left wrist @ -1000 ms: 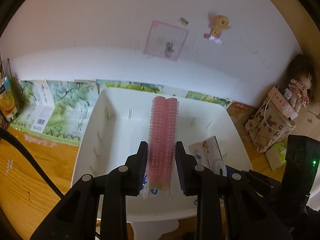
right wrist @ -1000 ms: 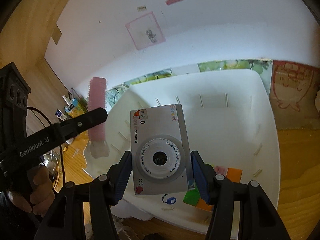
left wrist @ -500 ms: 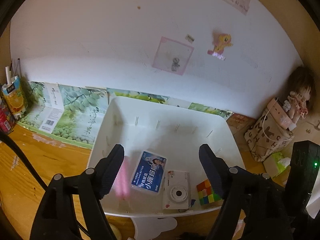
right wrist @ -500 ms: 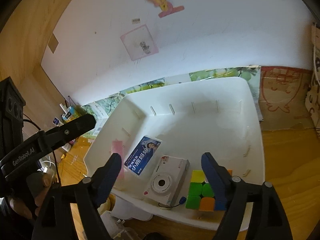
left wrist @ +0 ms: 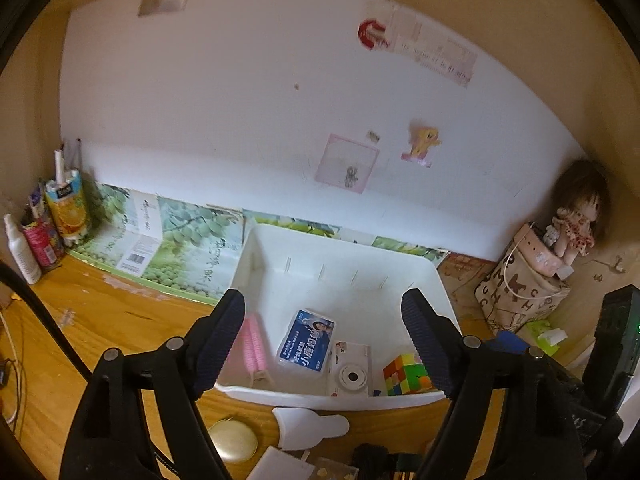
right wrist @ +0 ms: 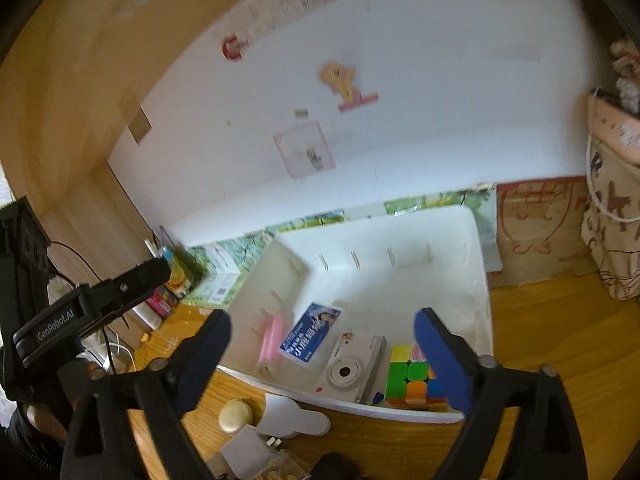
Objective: Organize rigid objects
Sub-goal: 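Withdraw both tools from the tray back toward the desk items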
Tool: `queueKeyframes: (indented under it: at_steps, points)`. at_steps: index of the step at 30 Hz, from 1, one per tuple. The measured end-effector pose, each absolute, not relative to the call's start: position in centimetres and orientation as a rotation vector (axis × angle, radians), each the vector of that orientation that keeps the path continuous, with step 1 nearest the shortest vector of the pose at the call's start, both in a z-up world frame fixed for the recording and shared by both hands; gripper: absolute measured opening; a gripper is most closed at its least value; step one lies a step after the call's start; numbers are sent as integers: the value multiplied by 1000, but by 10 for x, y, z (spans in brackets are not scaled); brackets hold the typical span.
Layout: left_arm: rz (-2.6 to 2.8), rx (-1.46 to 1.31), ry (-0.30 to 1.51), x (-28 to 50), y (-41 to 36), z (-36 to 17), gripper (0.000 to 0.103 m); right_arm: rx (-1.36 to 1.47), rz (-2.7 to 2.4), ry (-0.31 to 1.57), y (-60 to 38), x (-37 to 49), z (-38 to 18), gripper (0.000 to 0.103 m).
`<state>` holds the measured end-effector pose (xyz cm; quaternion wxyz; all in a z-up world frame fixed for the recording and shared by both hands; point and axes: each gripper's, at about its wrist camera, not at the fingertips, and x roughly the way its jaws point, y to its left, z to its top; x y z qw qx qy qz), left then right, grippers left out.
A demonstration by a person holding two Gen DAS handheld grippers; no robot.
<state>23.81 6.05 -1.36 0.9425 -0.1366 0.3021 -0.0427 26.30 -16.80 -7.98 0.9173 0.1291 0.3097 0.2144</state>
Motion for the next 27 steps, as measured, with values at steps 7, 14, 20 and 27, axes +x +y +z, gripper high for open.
queueKeyframes:
  at_steps: [7,14,20,27]
  points:
    - [-62,-278,528,195,69,10,83,288,415,524,-183,225,-54,101]
    - [-37,-274,459,146,75,25,87,268,381,436,-190,179,-38,102]
    - [-20,-274,475,104,81,25,87,231,352,398,-188,132,-34,102]
    - [-2,-266,539,67,84,19,87,174,331,380,-181,77,-35,102]
